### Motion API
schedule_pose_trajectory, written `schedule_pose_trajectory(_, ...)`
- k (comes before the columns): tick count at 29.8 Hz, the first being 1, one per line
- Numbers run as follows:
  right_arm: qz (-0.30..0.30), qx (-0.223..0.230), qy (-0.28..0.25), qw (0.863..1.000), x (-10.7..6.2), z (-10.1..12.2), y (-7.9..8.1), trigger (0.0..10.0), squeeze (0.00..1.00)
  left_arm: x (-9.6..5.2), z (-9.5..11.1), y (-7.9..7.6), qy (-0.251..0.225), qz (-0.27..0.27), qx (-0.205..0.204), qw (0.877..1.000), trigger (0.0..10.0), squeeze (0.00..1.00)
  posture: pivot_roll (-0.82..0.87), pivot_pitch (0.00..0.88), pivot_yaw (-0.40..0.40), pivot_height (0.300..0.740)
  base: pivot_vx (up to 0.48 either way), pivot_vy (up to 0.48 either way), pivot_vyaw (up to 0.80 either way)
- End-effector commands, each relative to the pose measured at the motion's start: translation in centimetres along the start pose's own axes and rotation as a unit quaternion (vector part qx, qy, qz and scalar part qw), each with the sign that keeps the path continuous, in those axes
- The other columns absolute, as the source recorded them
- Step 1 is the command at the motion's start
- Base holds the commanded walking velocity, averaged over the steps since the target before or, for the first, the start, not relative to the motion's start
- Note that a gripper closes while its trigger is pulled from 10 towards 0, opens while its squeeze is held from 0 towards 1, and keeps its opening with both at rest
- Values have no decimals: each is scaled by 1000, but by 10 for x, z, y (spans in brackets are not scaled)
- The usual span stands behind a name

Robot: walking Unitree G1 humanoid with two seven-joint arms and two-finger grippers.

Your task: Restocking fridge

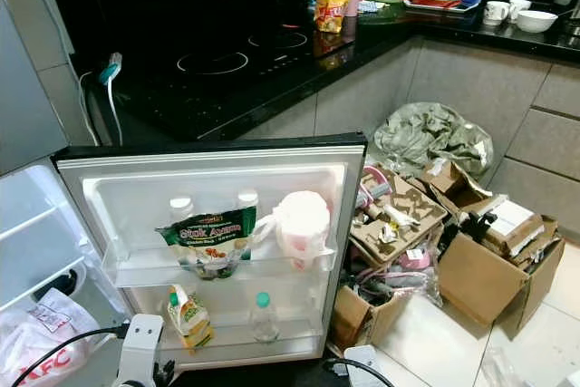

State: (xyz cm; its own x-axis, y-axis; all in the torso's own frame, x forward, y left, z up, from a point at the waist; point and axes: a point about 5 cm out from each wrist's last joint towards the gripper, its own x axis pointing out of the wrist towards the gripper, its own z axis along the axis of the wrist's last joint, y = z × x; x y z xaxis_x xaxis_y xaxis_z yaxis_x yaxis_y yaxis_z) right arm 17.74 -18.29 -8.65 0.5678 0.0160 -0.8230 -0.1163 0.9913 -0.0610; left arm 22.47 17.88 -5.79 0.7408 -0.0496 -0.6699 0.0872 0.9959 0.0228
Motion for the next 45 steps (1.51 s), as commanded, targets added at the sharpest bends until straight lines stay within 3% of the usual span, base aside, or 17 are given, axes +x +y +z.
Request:
schedule_pose_trajectory(1, -2, 3, -18, 1000, 1, 8, 1, 10000, 0, 0, 0, 6, 8, 3, 10, 1000, 10000, 0, 30, 0, 55, 740, 0, 0, 0)
schedule_pose_trajectory(11, 0, 1, -21, 1000, 3, 16, 2, 10000, 0, 1, 9, 11, -6, 14, 8, 1000, 10000, 0, 46, 0, 29, 740, 0, 0, 0)
schedule_pose_trajectory(21, -15, 74, -32, 997, 1, 17, -11, 10000, 0, 0, 7, 13, -7, 16, 9, 1000, 10000, 0, 49, 0, 4, 740, 0, 0, 0)
schedule_pose_trajectory(32, -10, 76, -36, 996, 1, 14, -7, 10000, 0, 0, 10, 15, -16, 15, 18, 1000, 10000, 0, 34, 7, 1, 740, 0, 0, 0)
schedule_pose_trajectory(41, -31, 79, -63, 994, -1, 21, -18, 10000, 0, -1, 1, 6, -1, -12, 39, 999, 10000, 0, -38, 49, 20, 740, 0, 0, 0)
schedule_pose_trajectory(45, -26, 79, -58, 995, -1, 18, -17, 10000, 0, -2, -4, 5, 7, -5, 10, 1000, 10000, 0, -41, 40, 22, 740, 0, 0, 0)
